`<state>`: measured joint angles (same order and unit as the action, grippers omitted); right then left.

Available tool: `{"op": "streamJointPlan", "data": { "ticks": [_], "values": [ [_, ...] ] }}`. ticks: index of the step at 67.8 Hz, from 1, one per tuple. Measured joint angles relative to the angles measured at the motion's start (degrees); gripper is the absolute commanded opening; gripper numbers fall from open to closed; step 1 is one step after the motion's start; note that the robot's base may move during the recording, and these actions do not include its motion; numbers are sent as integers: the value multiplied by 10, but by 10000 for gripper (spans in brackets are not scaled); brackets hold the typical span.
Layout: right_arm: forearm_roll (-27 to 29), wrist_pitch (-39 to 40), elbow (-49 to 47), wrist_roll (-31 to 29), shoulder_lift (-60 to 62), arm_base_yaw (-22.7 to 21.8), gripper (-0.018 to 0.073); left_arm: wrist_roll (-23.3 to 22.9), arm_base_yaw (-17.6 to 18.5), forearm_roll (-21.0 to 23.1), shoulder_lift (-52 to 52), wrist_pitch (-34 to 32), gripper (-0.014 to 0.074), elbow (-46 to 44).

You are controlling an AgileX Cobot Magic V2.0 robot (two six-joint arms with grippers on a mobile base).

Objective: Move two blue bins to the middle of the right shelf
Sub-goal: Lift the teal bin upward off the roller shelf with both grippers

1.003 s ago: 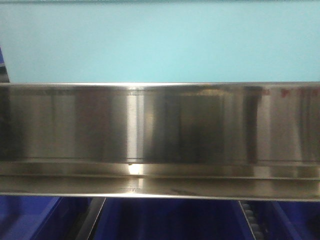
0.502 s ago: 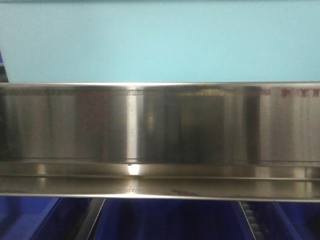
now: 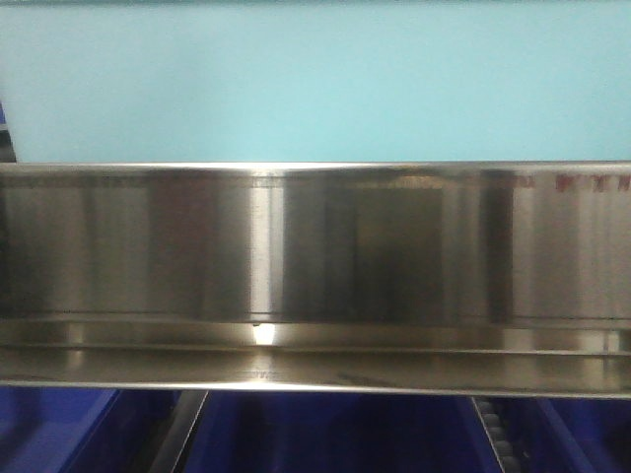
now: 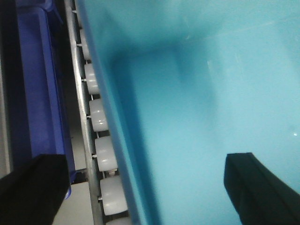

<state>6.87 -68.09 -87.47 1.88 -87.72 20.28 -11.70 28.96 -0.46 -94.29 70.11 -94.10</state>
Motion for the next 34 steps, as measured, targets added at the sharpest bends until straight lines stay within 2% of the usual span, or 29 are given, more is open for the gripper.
{"op": "streamJointPlan", "data": {
  "ticks": [5,10,15,18,22,25,27,29,33,34],
  "values": [
    [0,3,0,1,-14,0,541,0,0,0,-10,0,568,0],
    [0,6,0,1,-25,0,495,0,0,0,-18,0,564,0],
    [0,10,0,1,-31,0,403,0,0,0,-26,0,534,0],
    [0,11,0,1,-34,0,303,0,0,0,-30,0,489,0],
    [0,13,0,1,-37,0,186,-1,0,0,-33,0,408,0],
    [0,15,0,1,-37,0,83,-1,0,0,-34,0,301,0],
    [0,16,0,1,-37,0,-15,-1,0,0,-35,0,195,0],
    [-2,16,0,1,-37,0,-76,-1,0,0,-35,0,139,0],
    [-3,16,0,6,-37,0,-169,-1,0,-2,-35,0,2,0],
    [-3,15,0,6,-37,0,-165,-1,0,-4,-35,0,-36,0]
  ]
}}
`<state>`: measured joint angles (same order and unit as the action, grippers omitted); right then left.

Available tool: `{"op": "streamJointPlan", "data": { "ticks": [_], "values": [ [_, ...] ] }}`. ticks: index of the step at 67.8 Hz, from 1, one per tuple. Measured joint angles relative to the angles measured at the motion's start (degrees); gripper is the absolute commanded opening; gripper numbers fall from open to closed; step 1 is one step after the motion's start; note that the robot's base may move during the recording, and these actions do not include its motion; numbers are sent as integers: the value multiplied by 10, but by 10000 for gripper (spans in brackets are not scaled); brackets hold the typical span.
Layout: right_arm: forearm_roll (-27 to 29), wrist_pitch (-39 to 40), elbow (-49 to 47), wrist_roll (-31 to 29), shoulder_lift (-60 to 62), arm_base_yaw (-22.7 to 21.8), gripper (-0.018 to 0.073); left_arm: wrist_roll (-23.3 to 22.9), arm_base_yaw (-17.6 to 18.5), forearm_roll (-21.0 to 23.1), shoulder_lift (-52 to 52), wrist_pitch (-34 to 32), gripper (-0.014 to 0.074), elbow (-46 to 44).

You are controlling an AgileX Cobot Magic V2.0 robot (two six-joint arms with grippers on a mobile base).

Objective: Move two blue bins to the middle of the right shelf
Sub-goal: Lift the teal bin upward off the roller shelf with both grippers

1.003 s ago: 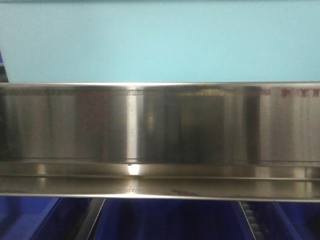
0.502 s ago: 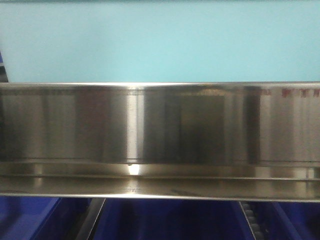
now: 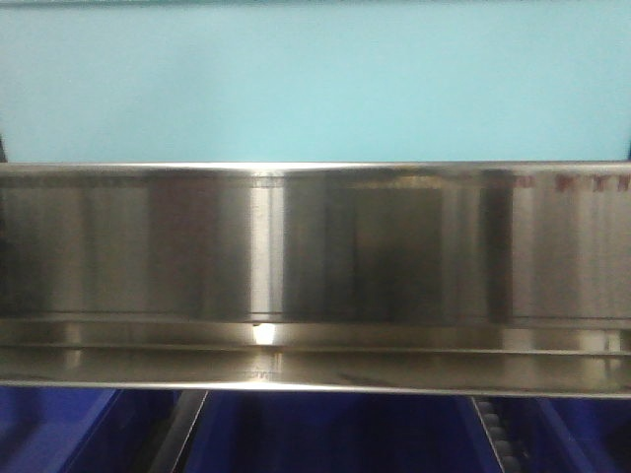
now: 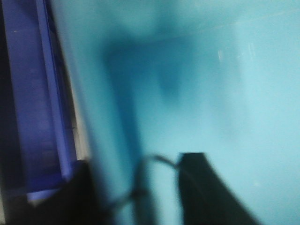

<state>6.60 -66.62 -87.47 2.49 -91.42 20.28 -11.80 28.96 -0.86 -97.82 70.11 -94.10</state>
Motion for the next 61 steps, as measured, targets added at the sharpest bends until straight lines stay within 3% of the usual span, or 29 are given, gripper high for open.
{"op": "streamJointPlan", "data": {
  "ticks": [2,43,61],
  "values": [
    [-3,0,0,1,0,0,-159,0,0,-3,0,4,-114,0],
    [-6,-7,0,28,25,0,-153,-8,0,-5,5,3,-111,-3],
    [-7,20,0,41,95,0,-153,-9,5,-9,37,8,-111,-61]
  ]
}}
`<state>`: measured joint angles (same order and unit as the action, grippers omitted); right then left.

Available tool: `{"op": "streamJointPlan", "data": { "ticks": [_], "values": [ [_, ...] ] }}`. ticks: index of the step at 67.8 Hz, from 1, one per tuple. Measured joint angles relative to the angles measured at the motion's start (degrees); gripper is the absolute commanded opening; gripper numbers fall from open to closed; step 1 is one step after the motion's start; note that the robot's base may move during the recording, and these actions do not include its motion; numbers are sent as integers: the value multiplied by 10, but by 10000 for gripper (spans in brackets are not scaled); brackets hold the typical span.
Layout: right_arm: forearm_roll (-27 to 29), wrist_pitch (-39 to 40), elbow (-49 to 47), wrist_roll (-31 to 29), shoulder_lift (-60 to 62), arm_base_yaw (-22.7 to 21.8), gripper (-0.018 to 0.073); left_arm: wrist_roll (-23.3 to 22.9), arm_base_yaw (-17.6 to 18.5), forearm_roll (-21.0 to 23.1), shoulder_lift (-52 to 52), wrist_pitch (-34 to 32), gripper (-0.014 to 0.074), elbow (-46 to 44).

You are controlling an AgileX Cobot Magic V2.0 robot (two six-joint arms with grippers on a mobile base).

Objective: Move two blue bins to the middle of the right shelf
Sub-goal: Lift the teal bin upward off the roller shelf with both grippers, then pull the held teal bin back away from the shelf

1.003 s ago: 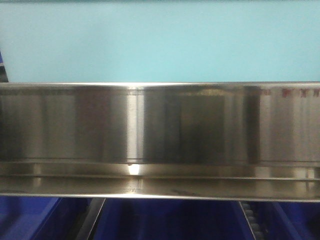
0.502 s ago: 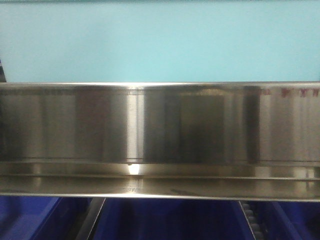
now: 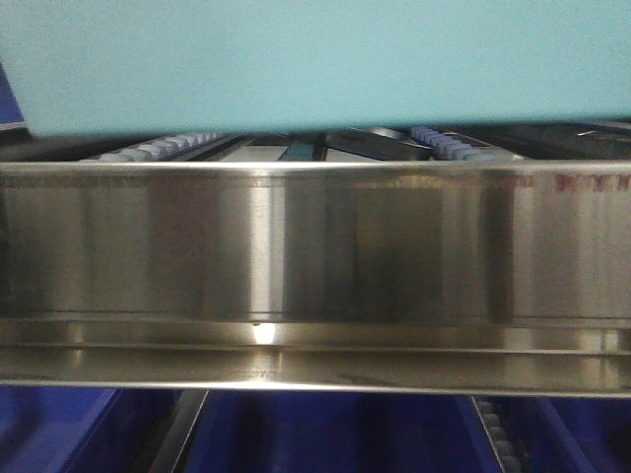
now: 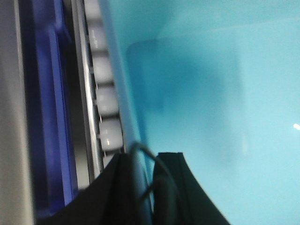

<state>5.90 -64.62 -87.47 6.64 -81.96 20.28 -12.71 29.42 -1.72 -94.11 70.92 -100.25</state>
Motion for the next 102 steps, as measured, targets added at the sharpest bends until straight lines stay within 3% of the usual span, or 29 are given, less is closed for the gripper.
{"op": "streamJointPlan", "data": {
  "ticks": [20,42,102],
  "values": [
    [-20,17,-25,4,53,-1,-153,0,35,-38,10,12,-111,-96],
    [-29,22,-109,5,60,-1,-153,-1,39,-57,17,12,-111,-166],
    [-30,48,-111,4,60,-1,-153,-3,41,-70,21,9,-111,-181]
  ]
}}
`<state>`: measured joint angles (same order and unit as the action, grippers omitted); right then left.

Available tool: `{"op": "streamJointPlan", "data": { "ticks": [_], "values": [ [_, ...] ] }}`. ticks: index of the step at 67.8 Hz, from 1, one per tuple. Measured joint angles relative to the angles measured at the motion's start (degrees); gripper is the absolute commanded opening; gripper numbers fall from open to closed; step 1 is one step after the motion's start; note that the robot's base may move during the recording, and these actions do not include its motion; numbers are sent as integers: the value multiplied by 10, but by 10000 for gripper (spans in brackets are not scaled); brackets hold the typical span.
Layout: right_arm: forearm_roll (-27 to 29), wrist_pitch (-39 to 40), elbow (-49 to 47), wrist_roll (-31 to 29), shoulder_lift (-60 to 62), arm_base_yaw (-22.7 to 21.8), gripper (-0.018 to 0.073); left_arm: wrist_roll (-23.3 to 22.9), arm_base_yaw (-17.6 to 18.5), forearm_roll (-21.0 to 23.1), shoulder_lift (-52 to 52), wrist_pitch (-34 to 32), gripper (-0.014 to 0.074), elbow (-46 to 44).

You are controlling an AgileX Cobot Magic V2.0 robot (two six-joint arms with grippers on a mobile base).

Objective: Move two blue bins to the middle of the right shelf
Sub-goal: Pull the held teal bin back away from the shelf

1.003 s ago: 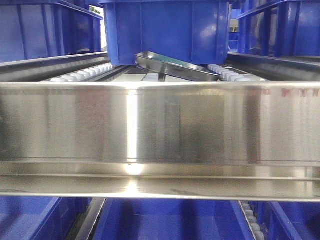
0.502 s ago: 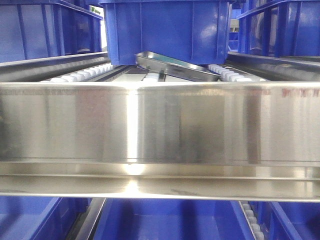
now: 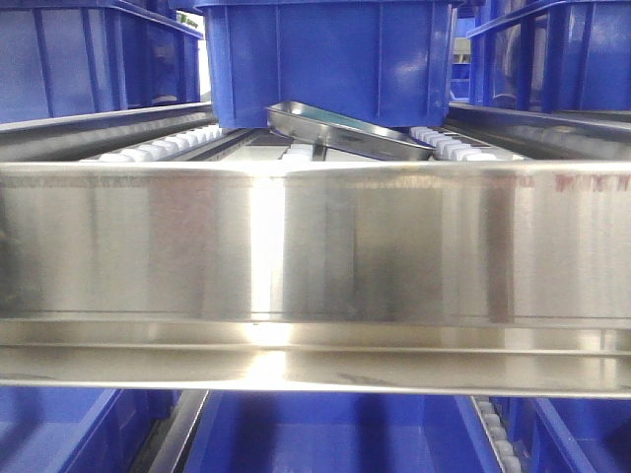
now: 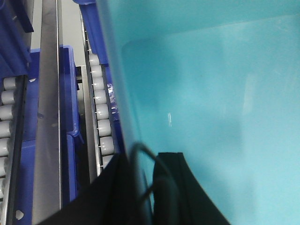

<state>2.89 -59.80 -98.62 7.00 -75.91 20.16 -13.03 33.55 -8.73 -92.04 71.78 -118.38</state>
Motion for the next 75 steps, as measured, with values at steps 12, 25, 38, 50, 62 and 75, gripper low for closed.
{"op": "streamJointPlan", "data": {
  "ticks": [12,25,38,50,62,75],
  "values": [
    [0,0,0,0,0,0,-153,0,0,0,0,0,-111,0],
    [0,0,0,0,0,0,-153,0,0,0,0,0,-111,0],
    [0,0,0,0,0,0,-153,0,0,0,0,0,-111,0],
    [0,1,0,0,0,0,-153,0,0,-1,0,0,-111,0],
    [0,5,0,0,0,0,-153,0,0,-2,0,0,-111,0],
    [0,17,0,0,0,0,-153,0,0,-3,0,-1,-111,0]
  ]
}}
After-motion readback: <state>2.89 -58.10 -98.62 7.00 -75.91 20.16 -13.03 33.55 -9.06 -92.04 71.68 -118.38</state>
